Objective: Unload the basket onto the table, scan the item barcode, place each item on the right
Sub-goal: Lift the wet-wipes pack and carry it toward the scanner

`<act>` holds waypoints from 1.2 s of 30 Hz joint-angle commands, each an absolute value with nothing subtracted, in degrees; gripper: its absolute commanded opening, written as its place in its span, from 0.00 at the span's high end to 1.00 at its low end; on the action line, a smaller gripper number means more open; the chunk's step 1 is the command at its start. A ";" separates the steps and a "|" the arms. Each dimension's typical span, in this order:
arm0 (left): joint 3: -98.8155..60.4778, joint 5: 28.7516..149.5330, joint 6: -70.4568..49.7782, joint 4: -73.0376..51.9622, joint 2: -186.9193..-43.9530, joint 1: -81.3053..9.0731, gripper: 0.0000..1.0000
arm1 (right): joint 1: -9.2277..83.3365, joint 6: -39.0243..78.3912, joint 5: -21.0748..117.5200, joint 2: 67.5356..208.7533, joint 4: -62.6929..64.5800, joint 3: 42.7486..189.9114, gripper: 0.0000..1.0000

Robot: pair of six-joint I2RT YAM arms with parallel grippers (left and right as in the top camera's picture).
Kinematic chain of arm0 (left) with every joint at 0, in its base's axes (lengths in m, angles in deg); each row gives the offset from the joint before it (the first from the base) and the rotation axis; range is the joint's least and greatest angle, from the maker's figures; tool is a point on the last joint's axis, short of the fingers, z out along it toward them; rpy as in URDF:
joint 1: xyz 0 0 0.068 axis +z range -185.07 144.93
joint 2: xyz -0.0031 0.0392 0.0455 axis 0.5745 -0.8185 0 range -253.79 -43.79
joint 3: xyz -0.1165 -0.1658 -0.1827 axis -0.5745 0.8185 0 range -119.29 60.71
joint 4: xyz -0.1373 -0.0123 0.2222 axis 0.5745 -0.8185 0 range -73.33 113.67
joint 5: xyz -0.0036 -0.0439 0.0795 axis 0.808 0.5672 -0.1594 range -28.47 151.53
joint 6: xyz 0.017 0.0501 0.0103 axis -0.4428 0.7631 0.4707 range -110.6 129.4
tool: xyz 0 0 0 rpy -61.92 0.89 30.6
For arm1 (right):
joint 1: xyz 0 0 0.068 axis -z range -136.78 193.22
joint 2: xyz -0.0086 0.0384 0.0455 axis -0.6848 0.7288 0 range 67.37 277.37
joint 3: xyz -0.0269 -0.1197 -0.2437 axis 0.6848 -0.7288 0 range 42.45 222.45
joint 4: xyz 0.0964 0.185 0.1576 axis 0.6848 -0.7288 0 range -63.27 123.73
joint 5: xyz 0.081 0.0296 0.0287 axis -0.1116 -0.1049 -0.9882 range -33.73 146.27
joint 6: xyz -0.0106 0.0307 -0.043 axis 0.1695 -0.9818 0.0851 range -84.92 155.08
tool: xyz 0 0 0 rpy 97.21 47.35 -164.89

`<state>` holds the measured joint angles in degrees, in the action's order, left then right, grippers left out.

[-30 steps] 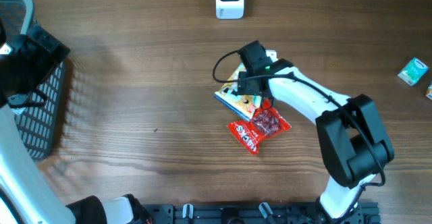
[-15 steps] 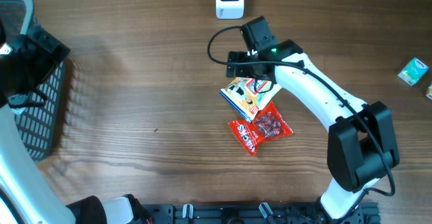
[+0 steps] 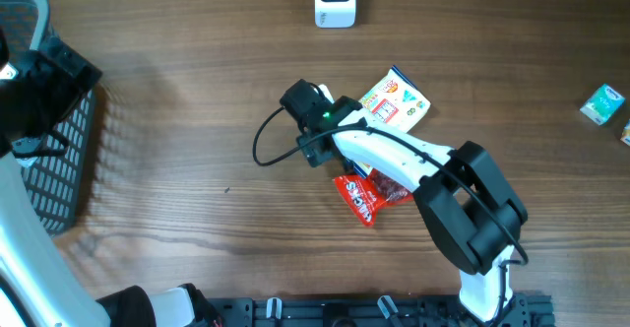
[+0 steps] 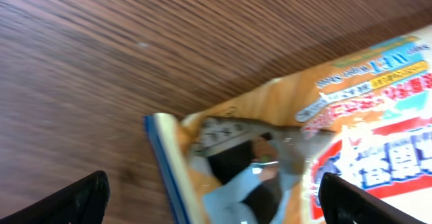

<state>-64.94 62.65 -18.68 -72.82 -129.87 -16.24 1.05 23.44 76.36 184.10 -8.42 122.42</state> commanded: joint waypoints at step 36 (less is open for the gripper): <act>-65.53 62.06 -17.80 -72.82 -129.83 -15.89 0.00 | 1.07 21.59 43.16 173.43 -17.01 140.49 0.96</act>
